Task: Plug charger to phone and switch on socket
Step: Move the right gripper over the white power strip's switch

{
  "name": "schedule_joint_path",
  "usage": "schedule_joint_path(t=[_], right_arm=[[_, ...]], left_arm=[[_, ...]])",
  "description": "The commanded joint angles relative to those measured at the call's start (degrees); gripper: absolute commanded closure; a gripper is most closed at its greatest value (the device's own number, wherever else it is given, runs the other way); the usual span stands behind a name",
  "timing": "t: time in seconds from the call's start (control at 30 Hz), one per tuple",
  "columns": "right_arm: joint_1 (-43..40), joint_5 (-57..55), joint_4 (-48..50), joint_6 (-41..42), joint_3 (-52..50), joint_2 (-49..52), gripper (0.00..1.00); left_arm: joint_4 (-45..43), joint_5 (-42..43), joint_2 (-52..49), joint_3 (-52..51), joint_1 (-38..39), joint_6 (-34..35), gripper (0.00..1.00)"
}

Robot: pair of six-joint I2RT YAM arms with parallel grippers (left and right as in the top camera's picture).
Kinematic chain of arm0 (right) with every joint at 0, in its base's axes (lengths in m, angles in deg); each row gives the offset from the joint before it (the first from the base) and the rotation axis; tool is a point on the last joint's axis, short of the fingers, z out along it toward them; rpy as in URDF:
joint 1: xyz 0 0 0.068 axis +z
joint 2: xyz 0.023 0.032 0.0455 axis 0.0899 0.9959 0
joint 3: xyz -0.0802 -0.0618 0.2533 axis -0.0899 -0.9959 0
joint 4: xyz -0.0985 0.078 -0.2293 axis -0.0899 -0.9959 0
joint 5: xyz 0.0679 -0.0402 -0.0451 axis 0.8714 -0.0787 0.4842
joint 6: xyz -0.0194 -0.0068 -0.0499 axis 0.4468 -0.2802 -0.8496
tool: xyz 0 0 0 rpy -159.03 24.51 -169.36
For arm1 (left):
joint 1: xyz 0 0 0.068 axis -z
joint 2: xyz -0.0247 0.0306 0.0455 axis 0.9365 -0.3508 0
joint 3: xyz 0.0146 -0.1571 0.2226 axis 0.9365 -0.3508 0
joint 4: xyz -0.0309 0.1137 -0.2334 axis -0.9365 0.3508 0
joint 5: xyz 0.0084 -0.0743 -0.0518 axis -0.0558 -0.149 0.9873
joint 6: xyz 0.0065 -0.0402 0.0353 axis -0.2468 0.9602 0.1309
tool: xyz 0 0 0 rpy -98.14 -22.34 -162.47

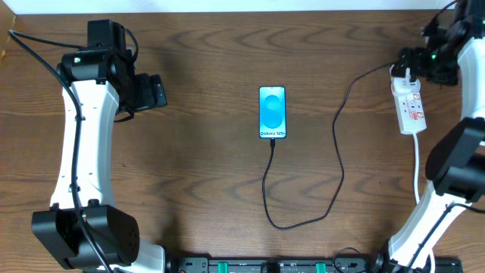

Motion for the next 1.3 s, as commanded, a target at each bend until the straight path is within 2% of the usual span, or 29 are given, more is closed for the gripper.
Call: schedule_joint_path(t=[0.0,0.5,0.9,1.27], right_arm=[[-0.2,3.5,0.2,-3.8,-0.3,1.5,0.01],[-0.4,-2.6,0.2,-4.8,-0.4,1.9,0.01],[-2.0,-3.0,1.1,-5.3,-1.6,1.9,0.01],[-2.0,-0.1,7.7,-5.7,-9.6,1.9,0.01]], left_arm=[[0.2,-0.1,0.4,0.2,0.0,-0.1,0.03],[0.2,-0.1,0.4,0.2,0.0,-0.1,0.03],[0.2,-0.1,0.4,0.2,0.0,-0.1,0.03],[0.2,-0.1,0.4,0.2,0.0,-0.1,0.03]])
